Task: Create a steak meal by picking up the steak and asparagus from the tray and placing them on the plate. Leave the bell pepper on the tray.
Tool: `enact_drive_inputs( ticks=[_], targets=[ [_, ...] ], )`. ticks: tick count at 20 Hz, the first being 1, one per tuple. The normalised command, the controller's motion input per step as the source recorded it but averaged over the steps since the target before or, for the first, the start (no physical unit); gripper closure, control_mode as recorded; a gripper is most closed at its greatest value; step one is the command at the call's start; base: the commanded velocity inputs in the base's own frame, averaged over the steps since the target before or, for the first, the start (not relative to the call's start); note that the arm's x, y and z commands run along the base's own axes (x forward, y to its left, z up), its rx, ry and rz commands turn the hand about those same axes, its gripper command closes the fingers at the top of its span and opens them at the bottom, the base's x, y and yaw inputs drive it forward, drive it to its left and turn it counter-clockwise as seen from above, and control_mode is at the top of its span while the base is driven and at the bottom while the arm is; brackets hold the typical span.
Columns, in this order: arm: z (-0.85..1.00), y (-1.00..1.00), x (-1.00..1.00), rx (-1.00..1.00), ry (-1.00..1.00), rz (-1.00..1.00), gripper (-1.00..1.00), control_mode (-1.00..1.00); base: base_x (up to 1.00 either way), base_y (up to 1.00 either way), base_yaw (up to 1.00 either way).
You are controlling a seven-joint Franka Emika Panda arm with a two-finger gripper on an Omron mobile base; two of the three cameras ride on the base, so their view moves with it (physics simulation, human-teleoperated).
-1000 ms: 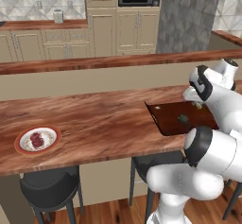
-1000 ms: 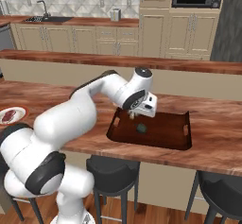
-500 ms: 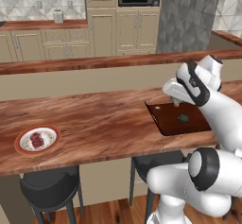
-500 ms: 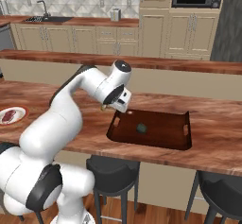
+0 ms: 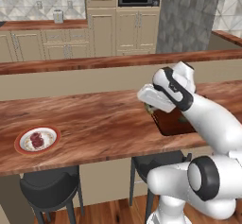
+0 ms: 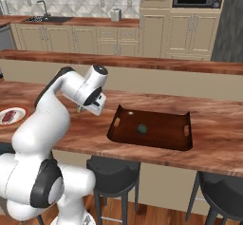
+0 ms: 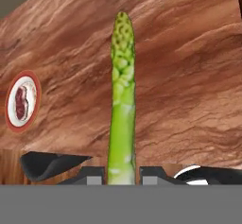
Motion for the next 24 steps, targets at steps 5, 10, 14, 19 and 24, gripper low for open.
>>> enact_drive_inputs(
  ticks=[5,10,14,19,24],
  targets=[
    [-0.29,1.0,0.0,0.01,0.07,0.11,1.0,-1.0,0.0,0.0,0.0],
    [-0.06,1.0,0.0,-0.01,0.0,0.01,1.0,-1.0,0.0,0.0,0.0],
    [0.0,1.0,0.0,-0.02,0.0,0.01,1.0,-1.0,0.0,0.0,0.0],
    [-0.02,1.0,0.11,-0.04,0.02,0.0,1.0,-1.0,0.0,0.0,0.0],
    [-0.06,1.0,0.23,-0.06,0.01,0.0,1.0,-1.0,0.0,0.0,0.0]
  ],
)
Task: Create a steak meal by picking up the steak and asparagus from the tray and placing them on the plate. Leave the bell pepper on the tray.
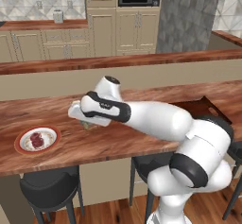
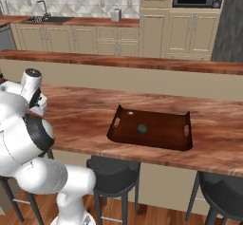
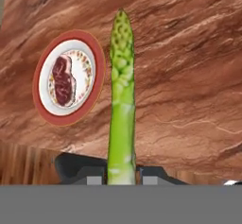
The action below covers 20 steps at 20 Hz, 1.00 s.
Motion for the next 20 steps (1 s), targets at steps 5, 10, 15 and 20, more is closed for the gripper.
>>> enact_drive_inputs(
  ticks=[5,10,15,20],
  targets=[
    [0.0,0.93,0.32,-0.07,0.0,0.0,1.0,-1.0,0.0,0.0,0.0],
    [-0.01,0.76,0.28,-0.06,0.0,0.0,1.0,-1.0,0.0,0.0,0.0],
    [-0.19,0.48,0.3,-0.04,0.0,0.0,1.0,-1.0,0.0,0.0,0.0],
    [-0.36,0.06,0.27,-0.01,0.0,0.0,1.0,-1.0,0.0,0.0,0.0]
  ],
)
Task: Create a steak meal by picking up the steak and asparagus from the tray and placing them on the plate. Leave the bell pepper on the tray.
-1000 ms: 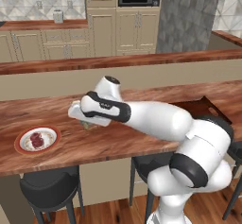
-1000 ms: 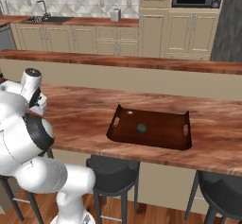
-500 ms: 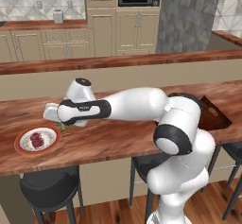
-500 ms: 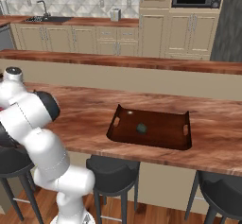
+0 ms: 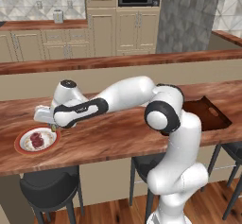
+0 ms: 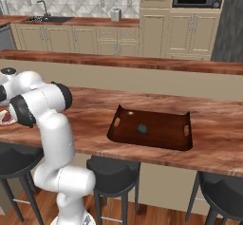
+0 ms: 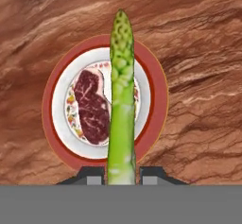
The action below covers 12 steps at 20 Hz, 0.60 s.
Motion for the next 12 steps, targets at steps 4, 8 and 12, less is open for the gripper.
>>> enact_drive_inputs(
  ticks=[4,8,12],
  targets=[
    [-0.45,0.0,0.23,0.0,0.0,0.0,1.0,-1.0,0.0,0.0,0.0],
    [-0.42,0.0,0.23,0.0,0.0,0.0,1.0,-1.0,0.0,0.0,0.0],
    [-0.37,0.01,0.26,0.0,0.0,0.0,1.0,-1.0,0.0,0.0,0.0]
  ],
)
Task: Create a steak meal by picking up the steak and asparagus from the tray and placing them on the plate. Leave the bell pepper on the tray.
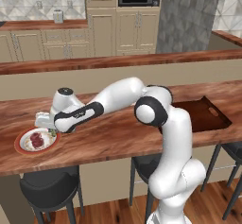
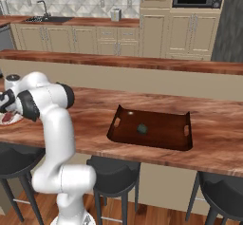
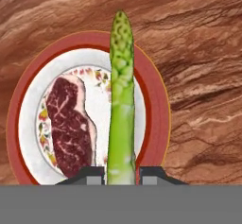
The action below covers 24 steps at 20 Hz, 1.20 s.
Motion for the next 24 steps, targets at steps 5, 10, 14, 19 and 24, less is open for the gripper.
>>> enact_drive_inputs(
  ticks=[5,10,14,19,24],
  targets=[
    [-0.28,0.1,0.23,0.0,0.0,0.0,1.0,-1.0,0.0,0.0,0.0],
    [-0.14,0.28,0.13,-0.01,0.0,0.0,1.0,-1.0,0.0,0.0,0.0],
    [-0.09,0.28,0.07,-0.02,0.0,0.0,1.0,-1.0,0.0,0.0,0.0],
    [-0.12,0.17,0.05,0.0,0.0,0.0,-1.0,-1.0,0.0,0.0,0.0],
    [-0.1,0.07,0.03,0.0,-0.01,0.0,-1.0,-1.0,0.0,0.0,0.0]
  ],
)
